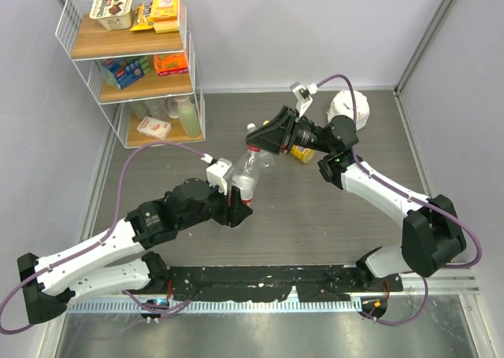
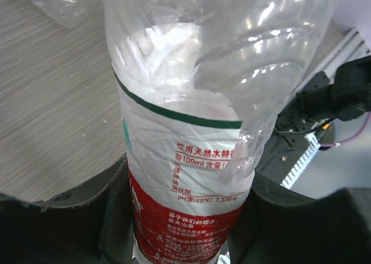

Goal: Unscrew the bottle caps

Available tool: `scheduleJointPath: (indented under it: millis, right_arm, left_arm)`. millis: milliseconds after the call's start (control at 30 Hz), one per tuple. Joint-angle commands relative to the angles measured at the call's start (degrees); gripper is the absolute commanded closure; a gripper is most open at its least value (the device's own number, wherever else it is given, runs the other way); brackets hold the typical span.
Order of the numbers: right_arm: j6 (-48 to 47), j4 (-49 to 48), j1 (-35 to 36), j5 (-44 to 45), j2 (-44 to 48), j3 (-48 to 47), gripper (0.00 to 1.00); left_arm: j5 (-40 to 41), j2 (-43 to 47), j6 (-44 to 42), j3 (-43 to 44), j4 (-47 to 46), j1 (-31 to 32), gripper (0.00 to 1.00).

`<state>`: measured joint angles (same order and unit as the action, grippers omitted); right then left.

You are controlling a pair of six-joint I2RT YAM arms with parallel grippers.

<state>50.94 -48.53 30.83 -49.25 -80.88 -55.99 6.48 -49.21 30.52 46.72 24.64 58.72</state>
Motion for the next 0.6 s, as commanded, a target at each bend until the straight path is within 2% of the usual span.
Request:
scheduleJointPath:
  millis: [0,300,367,433,533,567]
  right_arm:
    - [5.4,-11.6,0.9,-6.1,1.8,0.0,0.98]
    - [5.0,-6.3,-1.9,-1.6,3.1,0.0,0.98]
    - [4.4,-4.4,-2.3,-0.5,3.4,-0.5,0.94]
    - [3.0,-1.2,-2.4,0.6,4.1,-1.1,0.8]
    - [-0.8,6.3,-2.3,3.0,5.5,-2.8,0.45]
    - [-1.5,7.8,-2.4,4.2,5.8,-3.2,0.38]
  left_arm:
    - [-6.2,0.8,0.5,-1.4,-9.0,-0.4,1.0]
    - [-5.7,0.9,0.8,-2.4,-8.4,-0.4,1.0]
    - [-5.6,0.5,0.9,-2.6,-8.3,-0.4,1.0]
    - [-5.3,0.0,0.9,-2.6,-8.1,-0.4,1.0]
    - [-4.9,-0.8,0.9,-2.5,-7.7,-0.4,1.0]
    - [-4.6,-1.1,0.9,-2.4,-7.4,-0.4,1.0]
